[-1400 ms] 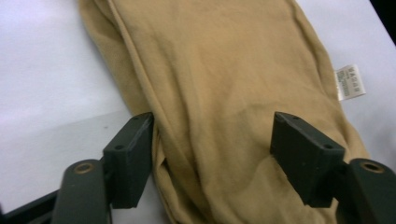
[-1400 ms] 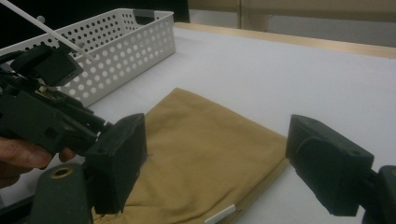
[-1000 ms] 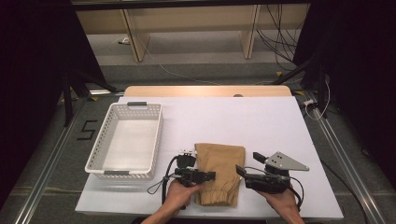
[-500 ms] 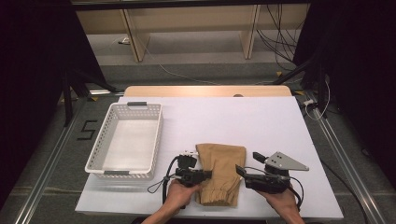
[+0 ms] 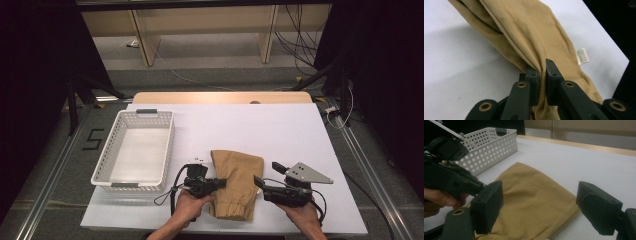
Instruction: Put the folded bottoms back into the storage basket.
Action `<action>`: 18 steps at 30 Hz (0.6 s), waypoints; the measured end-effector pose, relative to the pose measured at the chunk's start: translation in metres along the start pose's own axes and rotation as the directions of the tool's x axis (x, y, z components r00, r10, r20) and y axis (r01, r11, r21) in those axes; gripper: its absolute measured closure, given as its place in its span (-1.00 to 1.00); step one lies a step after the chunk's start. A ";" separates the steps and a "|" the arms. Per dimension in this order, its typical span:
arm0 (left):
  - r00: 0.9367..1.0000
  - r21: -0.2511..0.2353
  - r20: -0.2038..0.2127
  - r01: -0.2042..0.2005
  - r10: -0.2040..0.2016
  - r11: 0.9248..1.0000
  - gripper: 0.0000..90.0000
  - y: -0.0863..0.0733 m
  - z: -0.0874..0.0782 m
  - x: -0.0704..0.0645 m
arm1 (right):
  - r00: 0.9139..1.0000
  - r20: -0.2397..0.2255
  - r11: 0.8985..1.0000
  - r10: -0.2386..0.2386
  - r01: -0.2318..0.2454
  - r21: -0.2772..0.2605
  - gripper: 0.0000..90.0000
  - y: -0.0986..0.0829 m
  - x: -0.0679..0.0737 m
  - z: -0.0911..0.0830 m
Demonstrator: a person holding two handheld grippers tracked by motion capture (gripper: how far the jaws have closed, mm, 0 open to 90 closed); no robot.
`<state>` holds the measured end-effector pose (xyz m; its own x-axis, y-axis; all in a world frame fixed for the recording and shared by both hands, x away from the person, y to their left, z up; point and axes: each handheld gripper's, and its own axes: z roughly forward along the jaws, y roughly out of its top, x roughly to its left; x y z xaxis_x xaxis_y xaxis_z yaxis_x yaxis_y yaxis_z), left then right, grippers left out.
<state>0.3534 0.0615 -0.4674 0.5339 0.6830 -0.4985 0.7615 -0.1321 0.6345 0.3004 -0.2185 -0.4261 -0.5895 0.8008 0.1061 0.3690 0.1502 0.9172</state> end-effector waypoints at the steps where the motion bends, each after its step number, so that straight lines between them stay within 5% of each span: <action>1: 1.000 -0.004 0.006 -0.004 0.004 1.000 0.84 0.001 -0.002 -0.001 | 1.000 0.000 1.000 0.001 -0.001 -0.002 -0.50 0.000 0.000 0.000; 18: 0.997 -0.035 0.063 -0.051 0.053 0.998 0.84 0.018 -0.041 -0.007 | 1.000 0.000 1.000 -0.016 0.016 -0.008 -0.51 0.000 0.000 0.000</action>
<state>0.3487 0.0842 -0.4280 0.5954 0.6287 -0.5003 0.7200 -0.1412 0.6794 0.3002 -0.2187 -0.4261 -0.5956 0.7981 0.0910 0.3535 0.1587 0.9219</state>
